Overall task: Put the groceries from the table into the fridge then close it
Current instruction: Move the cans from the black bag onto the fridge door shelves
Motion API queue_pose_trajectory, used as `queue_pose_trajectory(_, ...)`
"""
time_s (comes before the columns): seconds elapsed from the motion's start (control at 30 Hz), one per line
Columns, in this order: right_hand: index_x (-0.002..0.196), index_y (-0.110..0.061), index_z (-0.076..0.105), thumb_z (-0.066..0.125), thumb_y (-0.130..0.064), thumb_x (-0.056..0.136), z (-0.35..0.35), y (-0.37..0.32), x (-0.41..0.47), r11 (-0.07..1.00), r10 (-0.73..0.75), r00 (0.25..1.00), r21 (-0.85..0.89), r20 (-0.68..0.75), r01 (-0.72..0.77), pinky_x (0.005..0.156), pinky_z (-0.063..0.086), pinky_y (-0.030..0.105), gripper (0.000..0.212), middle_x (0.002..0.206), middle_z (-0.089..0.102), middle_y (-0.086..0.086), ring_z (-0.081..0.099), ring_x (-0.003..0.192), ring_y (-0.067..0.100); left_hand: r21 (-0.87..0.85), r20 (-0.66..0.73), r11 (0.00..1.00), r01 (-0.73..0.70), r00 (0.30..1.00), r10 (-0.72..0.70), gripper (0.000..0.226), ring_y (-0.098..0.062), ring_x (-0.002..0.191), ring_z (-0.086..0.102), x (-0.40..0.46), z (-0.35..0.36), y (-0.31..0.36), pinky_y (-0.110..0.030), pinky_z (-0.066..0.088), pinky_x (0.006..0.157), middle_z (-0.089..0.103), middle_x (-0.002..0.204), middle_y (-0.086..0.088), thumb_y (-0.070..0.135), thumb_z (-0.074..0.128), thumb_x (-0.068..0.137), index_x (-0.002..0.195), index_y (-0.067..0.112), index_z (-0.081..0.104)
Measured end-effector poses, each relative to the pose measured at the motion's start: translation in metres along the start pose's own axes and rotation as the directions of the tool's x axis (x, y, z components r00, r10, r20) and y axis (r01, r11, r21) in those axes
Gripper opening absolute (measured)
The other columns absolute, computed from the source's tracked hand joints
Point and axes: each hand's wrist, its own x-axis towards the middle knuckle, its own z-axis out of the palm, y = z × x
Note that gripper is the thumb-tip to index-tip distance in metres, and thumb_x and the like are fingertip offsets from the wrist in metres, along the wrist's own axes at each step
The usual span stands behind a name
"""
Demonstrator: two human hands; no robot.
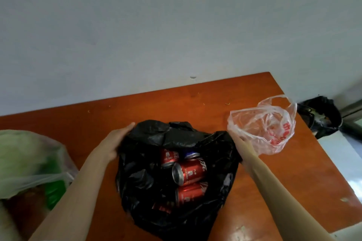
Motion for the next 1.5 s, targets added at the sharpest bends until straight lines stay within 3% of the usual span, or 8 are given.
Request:
queue_pose_trajectory(0.2, 0.136, -0.022, 0.041, 0.051, -0.06, 0.081, 0.012, 0.002, -0.017, 0.643, -0.581, 0.812, -0.578, 0.061, 0.503, 0.109, 0.027, 0.042, 0.067, 0.142, 0.035, 0.002, 0.028, 0.134, 0.02, 0.496, 0.085, 0.526, -0.69, 0.642, 0.762, 0.044, -0.008, 0.116, 0.042, -0.024, 0.017, 0.001, -0.022, 0.034, 0.095, 0.045, 0.117, 0.016, 0.055, 0.062, 0.078, 0.115, 0.037, 0.046)
queue_pose_trajectory(0.37, 0.115, -0.021, 0.063, 0.047, -0.062, 0.08, 0.029, 0.014, -0.014, 0.07, -0.61, 0.687, -0.837, 0.394, 0.542, 0.1, 0.035, 0.055, 0.057, 0.126, 0.056, 0.008, 0.047, 0.122, 0.033, 0.819, 0.546, -0.052, -0.571, 0.749, 0.376, 0.079, -0.007, 0.134, 0.018, -0.017, 0.037, -0.012, -0.042, 0.01, 0.115, 0.027, 0.136, 0.022, 0.082, 0.052, 0.059, 0.127, 0.042, 0.046)
queue_pose_trajectory(0.63, 0.066, -0.005, 0.059, 0.062, -0.024, 0.087, 0.037, -0.042, 0.005, 0.94, -0.136, 0.989, -0.305, 0.065, 0.15, 0.056, 0.042, 0.025, 0.029, 0.061, 0.058, 0.013, 0.055, 0.061, 0.024, 0.505, 0.18, 0.795, -0.335, 0.942, 0.283, 0.006, -0.019, 0.085, 0.065, 0.003, 0.064, 0.042, -0.029, 0.049, 0.072, 0.069, 0.086, -0.003, 0.016, 0.063, 0.087, 0.084, 0.016, 0.068)
queue_pose_trajectory(0.83, 0.098, -0.006, 0.062, 0.073, -0.027, 0.077, 0.045, -0.058, 0.042, 0.981, 0.121, 0.992, -0.151, -0.028, -0.124, 0.086, 0.053, 0.04, 0.032, 0.091, 0.068, 0.01, 0.065, 0.09, 0.029, 0.253, 0.047, 0.963, -0.088, 0.996, 0.079, 0.009, -0.029, 0.08, 0.064, 0.029, 0.072, 0.055, -0.034, 0.05, 0.069, 0.068, 0.096, -0.016, 0.018, 0.061, 0.084, 0.085, 0.013, 0.068)
queue_pose_trajectory(1.1, 0.122, -0.01, 0.053, 0.051, -0.019, 0.092, 0.052, -0.036, 0.024, 0.701, -0.478, 0.875, -0.63, -0.069, 0.334, 0.1, 0.04, 0.046, 0.032, 0.122, 0.052, 0.012, 0.046, 0.117, 0.028, 0.434, 0.044, 0.806, -0.402, 0.904, 0.426, 0.05, -0.016, 0.114, 0.046, 0.019, 0.07, 0.04, -0.032, 0.04, 0.091, 0.046, 0.127, 0.0, 0.026, 0.064, 0.086, 0.13, 0.024, 0.043)
queue_pose_trajectory(1.23, 0.106, -0.005, 0.063, 0.054, -0.012, 0.087, 0.057, -0.029, -0.027, 0.349, -0.866, 0.499, -0.671, 0.036, 0.654, 0.093, 0.04, 0.03, 0.021, 0.109, 0.057, 0.01, 0.049, 0.103, 0.022, 0.624, -0.04, 0.5, -0.601, 0.614, 0.788, 0.046, -0.013, 0.123, 0.035, -0.021, 0.067, 0.014, -0.032, 0.03, 0.103, 0.042, 0.132, 0.001, 0.018, 0.062, 0.086, 0.128, 0.021, 0.044)
queue_pose_trajectory(1.33, 0.101, -0.006, 0.065, 0.048, -0.019, 0.089, 0.063, -0.008, -0.056, 0.271, -0.828, 0.486, -0.56, 0.279, 0.783, 0.084, 0.047, 0.024, 0.024, 0.103, 0.059, 0.006, 0.054, 0.098, 0.017, 0.746, 0.034, 0.265, -0.611, 0.432, 0.901, 0.023, -0.017, 0.111, 0.045, -0.046, 0.074, -0.027, -0.028, 0.034, 0.095, 0.053, 0.113, -0.004, 0.006, 0.057, 0.086, 0.109, 0.011, 0.058)
queue_pose_trajectory(1.5, 0.134, -0.012, 0.045, 0.058, -0.027, 0.088, 0.075, 0.026, -0.053, 0.251, -0.362, 0.7, -0.659, 0.615, 0.709, 0.101, 0.041, 0.04, 0.05, 0.135, 0.044, 0.007, 0.04, 0.125, 0.026, 0.814, 0.141, 0.322, -0.484, 0.701, 0.699, 0.03, -0.019, 0.114, 0.048, -0.022, 0.079, -0.078, -0.027, 0.046, 0.087, 0.048, 0.124, -0.001, 0.019, 0.049, 0.094, 0.123, 0.014, 0.054)
